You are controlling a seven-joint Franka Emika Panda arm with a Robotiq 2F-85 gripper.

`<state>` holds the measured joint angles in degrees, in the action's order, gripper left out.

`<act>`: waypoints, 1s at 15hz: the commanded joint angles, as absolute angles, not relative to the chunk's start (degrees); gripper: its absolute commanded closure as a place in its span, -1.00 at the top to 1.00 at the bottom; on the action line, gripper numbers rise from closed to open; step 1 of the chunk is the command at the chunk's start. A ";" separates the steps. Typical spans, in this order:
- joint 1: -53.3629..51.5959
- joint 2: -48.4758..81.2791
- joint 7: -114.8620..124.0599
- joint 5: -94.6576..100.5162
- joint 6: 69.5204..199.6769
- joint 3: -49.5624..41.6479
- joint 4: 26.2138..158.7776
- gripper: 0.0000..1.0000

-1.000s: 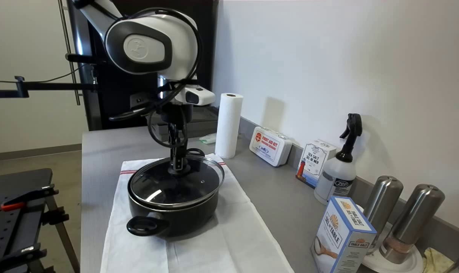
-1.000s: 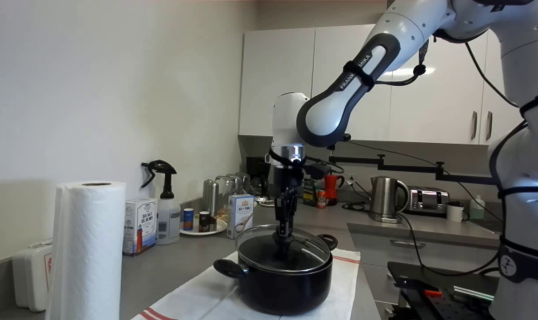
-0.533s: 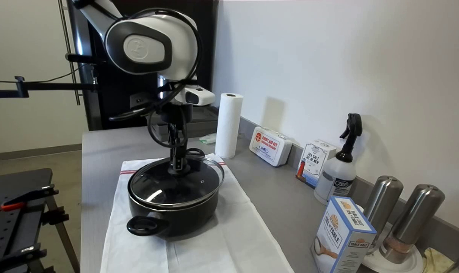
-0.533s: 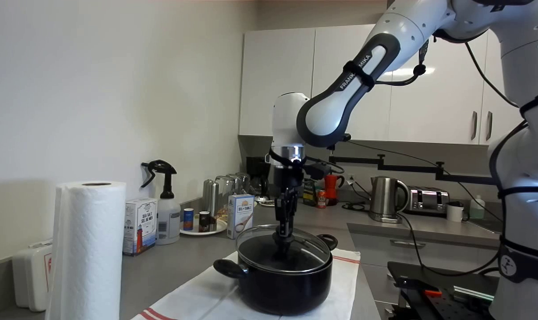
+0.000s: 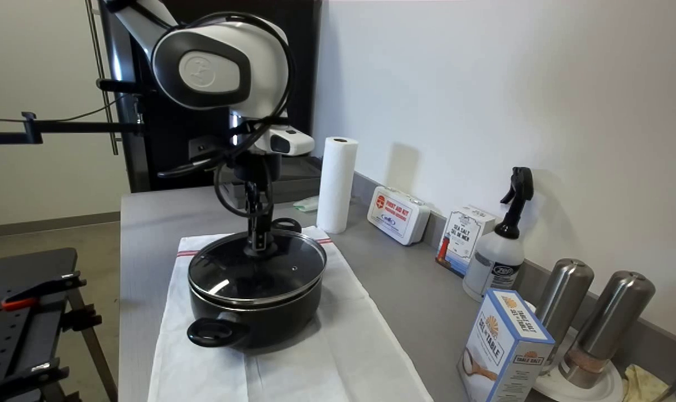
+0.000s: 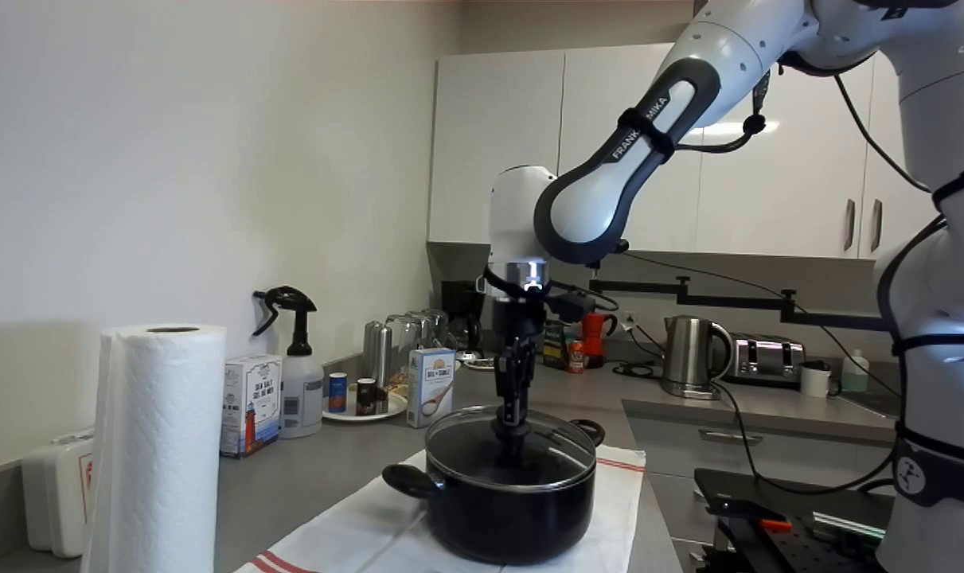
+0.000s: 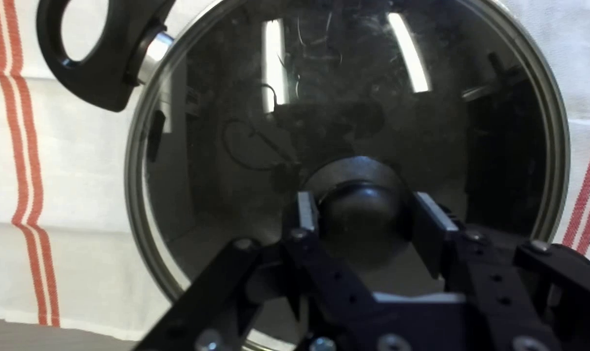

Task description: Put the lid on the pot

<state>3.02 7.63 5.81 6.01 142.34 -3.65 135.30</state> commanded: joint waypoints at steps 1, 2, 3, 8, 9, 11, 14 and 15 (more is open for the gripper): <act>2.20 4.80 6.80 4.98 142.05 -3.13 137.03 -0.50; 2.15 4.65 6.80 4.94 142.07 -3.04 137.23 -0.50; 2.13 4.52 6.72 4.87 142.13 -3.01 137.41 -0.50; 2.30 4.89 5.81 3.42 143.08 -2.73 137.78 -0.50; 2.34 4.96 5.66 2.94 143.16 -2.69 137.82 -0.50; 2.39 4.92 5.33 1.83 143.56 -2.59 138.05 0.52; 2.40 4.24 4.71 0.00 144.48 -2.21 138.55 0.94; 2.37 3.97 4.61 -0.54 144.64 -2.03 138.67 0.99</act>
<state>2.75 6.25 5.67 1.87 143.41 -2.56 136.96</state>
